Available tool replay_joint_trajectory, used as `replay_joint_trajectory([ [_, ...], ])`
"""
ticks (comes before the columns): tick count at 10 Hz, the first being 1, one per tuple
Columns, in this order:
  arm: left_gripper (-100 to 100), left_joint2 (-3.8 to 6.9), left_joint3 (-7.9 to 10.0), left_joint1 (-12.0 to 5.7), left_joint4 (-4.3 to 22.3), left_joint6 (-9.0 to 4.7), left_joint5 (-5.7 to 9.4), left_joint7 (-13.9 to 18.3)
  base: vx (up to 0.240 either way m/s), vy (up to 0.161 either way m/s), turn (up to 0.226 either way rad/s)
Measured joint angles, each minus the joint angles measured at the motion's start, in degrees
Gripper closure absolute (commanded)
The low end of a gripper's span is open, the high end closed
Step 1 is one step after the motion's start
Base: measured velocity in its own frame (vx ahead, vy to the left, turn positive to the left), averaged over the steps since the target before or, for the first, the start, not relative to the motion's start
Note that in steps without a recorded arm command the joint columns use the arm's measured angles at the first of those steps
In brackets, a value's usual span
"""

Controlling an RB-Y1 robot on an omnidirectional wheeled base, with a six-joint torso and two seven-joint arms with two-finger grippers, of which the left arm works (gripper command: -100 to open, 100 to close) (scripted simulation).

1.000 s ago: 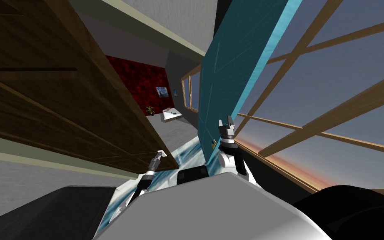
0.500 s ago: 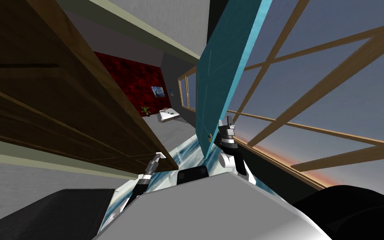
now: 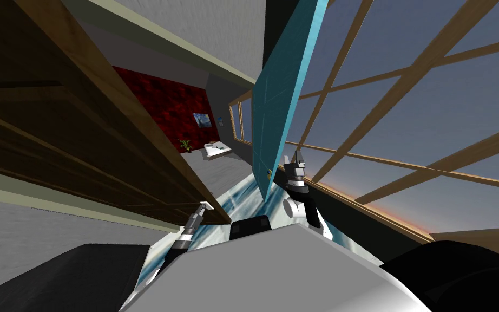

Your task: Pull the door open

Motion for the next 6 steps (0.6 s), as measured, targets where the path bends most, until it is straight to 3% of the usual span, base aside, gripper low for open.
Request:
replay_joint_trajectory([
  [4, 100, -0.75, 1.39, 0.65, -2.7, 1.86, -1.34, -0.8, -0.16, 0.063, -0.07],
  [6, 100, -1.2, 1.91, 2.49, -6.1, 3.66, -1.94, -1.8, -0.16, 0.07, -0.12],
])
